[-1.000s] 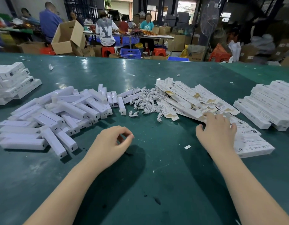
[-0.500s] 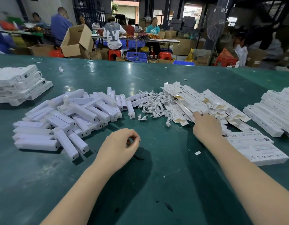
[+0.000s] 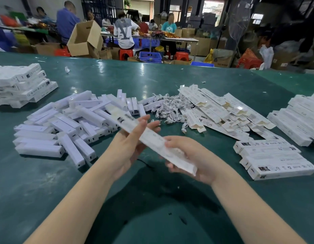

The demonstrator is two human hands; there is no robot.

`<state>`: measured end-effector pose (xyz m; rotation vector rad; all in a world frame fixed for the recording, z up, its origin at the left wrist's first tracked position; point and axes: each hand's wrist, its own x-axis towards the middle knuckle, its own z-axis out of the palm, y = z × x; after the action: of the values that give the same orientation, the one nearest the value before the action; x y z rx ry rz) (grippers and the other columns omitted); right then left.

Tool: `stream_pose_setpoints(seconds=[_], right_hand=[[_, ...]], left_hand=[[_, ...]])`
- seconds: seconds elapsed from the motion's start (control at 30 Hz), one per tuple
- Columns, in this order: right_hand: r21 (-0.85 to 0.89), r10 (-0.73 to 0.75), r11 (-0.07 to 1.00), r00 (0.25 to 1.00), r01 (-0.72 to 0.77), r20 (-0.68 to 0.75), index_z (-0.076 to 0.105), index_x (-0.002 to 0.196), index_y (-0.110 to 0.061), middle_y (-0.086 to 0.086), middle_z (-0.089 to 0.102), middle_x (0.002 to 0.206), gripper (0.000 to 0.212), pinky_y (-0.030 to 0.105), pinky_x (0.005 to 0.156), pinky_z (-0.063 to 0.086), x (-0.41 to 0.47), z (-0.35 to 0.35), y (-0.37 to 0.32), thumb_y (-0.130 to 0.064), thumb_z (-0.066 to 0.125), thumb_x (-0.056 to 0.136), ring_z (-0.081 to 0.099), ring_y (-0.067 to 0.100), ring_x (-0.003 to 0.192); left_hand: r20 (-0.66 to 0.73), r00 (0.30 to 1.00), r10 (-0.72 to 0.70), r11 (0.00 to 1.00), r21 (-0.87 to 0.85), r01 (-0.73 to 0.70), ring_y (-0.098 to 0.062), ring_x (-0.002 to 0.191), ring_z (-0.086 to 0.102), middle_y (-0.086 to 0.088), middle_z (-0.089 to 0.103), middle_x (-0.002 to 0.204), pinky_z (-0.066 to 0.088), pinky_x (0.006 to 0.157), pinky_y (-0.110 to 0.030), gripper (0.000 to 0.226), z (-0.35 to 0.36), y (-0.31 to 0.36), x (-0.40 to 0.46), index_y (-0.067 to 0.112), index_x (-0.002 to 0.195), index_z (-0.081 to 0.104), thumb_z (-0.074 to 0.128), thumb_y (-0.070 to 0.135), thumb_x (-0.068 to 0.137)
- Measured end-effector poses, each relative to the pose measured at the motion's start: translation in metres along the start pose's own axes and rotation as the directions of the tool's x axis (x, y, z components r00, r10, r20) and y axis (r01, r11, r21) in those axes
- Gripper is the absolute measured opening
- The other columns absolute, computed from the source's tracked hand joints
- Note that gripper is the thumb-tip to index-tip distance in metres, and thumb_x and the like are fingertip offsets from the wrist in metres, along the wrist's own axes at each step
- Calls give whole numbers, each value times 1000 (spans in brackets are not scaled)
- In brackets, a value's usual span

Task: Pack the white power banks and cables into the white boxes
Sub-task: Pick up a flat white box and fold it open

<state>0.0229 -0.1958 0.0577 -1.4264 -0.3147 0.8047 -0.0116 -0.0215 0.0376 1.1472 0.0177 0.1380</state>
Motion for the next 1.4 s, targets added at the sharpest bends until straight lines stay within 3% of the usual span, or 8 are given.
stream_pose_setpoints(seconds=[0.23,0.53,0.67,0.83,0.93,1.1,1.27,1.4], right_hand=[[-96,-52,994,998,54,26,63,111,-17,2,73,86,34,26,54,53,5,15,18,-44,60,92,65,19,65],[-307,-271,924,958,230,-97,67,117,-21,-5,72,91,26,20,58,50,2,15,25,-15,68,92,62,7,65],[-589,-575,720,790,366,-212,67,116,-34,-13,69,106,45,20,87,48,4,14,29,-3,69,83,63,0,96],[-860,-766,335,643,385,-11,68,124,-24,-5,60,110,57,13,97,37,3,21,33,9,63,78,53,16,107],[-768,-726,422,687,482,31,63,128,-23,-6,58,118,52,15,101,37,0,27,34,-3,72,81,52,12,115],[-560,-700,640,699,526,-144,58,113,-29,-6,59,111,37,15,90,45,-6,28,27,-21,70,79,57,6,109],[-544,-692,660,702,519,-170,60,89,-25,-8,56,98,19,26,84,51,-8,23,23,-22,74,77,58,10,101],[-602,-679,636,721,482,-140,65,76,-26,-16,49,91,16,16,79,42,-7,23,24,-18,78,81,54,6,95]], left_hand=[[-274,961,41,996,-66,-62,-20,82,74,-8,76,85,57,61,-23,50,1,2,-3,5,95,61,75,39,60],[-245,969,25,996,-82,-46,-19,89,73,-9,76,95,56,64,-22,50,1,1,-3,5,105,60,70,39,69],[-204,974,-103,994,-63,92,-18,83,73,-13,75,97,55,60,-19,66,1,-3,-2,-1,114,54,66,47,70],[-164,962,-217,968,-166,190,-19,81,73,-13,75,93,57,62,-24,51,-2,-4,1,1,101,57,67,44,76],[-243,948,-206,972,-159,171,-11,77,73,-5,76,94,55,57,-20,40,-5,-4,3,8,105,62,67,41,81],[-385,905,-182,973,-203,110,-10,79,73,-1,77,89,54,55,-17,40,-7,-1,4,8,104,63,66,43,85],[-464,864,-198,963,-257,83,-9,70,73,-1,76,81,53,49,-17,29,-7,1,4,12,91,64,67,41,86],[-471,858,-206,962,-259,89,-10,70,72,0,76,81,54,51,-19,28,-7,1,4,13,90,64,66,41,86]])
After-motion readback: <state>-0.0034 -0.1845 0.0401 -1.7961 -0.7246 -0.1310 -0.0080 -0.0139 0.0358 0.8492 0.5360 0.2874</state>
